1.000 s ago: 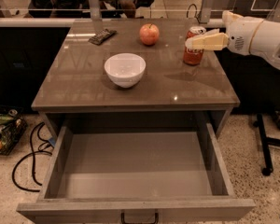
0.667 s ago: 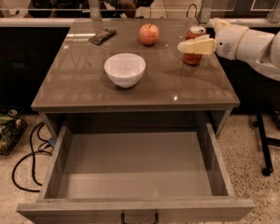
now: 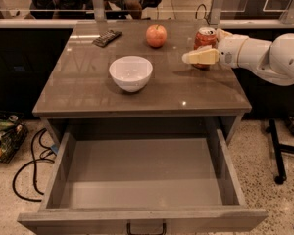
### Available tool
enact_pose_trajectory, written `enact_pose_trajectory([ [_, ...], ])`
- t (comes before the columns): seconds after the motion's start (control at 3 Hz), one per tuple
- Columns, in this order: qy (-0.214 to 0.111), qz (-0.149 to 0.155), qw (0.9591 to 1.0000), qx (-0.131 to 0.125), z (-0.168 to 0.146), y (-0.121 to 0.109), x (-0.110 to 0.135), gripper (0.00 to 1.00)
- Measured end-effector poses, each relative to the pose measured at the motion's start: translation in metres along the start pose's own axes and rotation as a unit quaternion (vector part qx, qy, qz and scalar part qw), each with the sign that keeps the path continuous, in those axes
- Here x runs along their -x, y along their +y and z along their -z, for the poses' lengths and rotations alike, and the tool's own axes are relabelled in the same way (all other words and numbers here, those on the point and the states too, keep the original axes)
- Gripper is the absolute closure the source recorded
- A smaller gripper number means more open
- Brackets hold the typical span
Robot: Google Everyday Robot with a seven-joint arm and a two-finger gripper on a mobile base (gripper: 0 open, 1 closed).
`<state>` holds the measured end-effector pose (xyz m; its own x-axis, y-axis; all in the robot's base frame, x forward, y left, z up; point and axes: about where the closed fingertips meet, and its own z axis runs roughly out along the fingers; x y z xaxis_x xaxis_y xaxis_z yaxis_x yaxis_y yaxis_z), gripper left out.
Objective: Place coke can into top drawer
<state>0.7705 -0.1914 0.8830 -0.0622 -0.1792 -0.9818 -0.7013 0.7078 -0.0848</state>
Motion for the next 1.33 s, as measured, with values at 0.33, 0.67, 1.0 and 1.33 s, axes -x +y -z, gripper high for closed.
enact_pose_trajectory([
  [0.33, 0.011, -0.008, 0.9999, -0.006, -0.006, -0.0036, -0.0157, 0.18],
  [0.67, 0.013, -0.01, 0.9999, -0.006, -0.0087, -0.0029, -0.0183, 0.42],
  [1.0, 0.013, -0.01, 0.9999, -0.004, -0.0114, -0.0011, -0.0185, 0.64],
  [1.33, 0.012, -0.01, 0.9999, -0.002, -0.0142, 0.001, -0.0186, 0.88],
])
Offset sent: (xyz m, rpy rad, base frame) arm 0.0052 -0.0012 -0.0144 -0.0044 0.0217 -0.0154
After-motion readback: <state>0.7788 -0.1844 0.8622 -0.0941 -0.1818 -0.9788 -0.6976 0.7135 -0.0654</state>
